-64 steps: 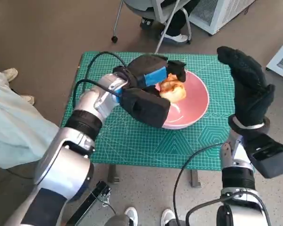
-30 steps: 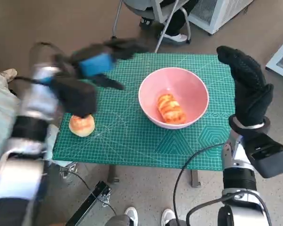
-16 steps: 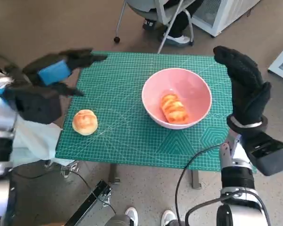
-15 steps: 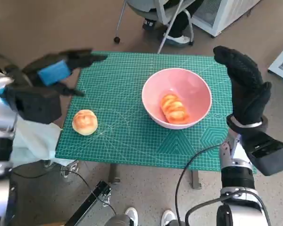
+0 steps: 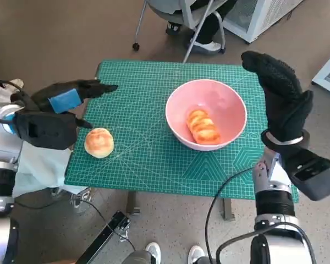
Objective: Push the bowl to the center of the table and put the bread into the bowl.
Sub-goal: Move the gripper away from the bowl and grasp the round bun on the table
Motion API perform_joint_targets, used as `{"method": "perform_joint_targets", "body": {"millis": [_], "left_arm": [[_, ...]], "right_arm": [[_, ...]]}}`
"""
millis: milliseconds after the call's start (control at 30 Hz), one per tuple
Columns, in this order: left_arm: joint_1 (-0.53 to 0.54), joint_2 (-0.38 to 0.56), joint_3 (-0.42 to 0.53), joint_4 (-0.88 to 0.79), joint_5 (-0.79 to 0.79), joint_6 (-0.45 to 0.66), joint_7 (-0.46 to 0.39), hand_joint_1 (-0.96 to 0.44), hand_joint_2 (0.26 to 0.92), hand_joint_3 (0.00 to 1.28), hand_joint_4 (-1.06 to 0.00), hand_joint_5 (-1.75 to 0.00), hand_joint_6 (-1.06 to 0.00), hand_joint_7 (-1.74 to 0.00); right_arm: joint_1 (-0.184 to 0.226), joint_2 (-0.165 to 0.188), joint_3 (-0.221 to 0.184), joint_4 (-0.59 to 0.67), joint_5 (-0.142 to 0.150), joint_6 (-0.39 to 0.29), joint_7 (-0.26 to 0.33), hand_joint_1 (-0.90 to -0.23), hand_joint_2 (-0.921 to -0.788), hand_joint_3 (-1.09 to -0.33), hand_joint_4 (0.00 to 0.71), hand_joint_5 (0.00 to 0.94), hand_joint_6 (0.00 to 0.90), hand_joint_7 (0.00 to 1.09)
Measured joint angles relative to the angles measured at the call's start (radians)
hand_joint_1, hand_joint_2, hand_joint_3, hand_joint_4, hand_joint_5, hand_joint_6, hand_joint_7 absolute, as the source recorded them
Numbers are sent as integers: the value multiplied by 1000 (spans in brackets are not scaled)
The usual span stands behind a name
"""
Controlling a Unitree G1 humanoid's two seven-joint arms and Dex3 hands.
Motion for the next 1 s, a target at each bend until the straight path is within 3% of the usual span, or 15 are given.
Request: {"method": "perform_joint_targets", "body": {"millis": [1000], "left_arm": [[-74,-143,-258,277,269,217,-7,-144,790,5,-137,-4,-334,-9]], "right_arm": [[1,-8,-14,-14,-6,1,11,-600,-921,-753,334,1,17,769]]}}
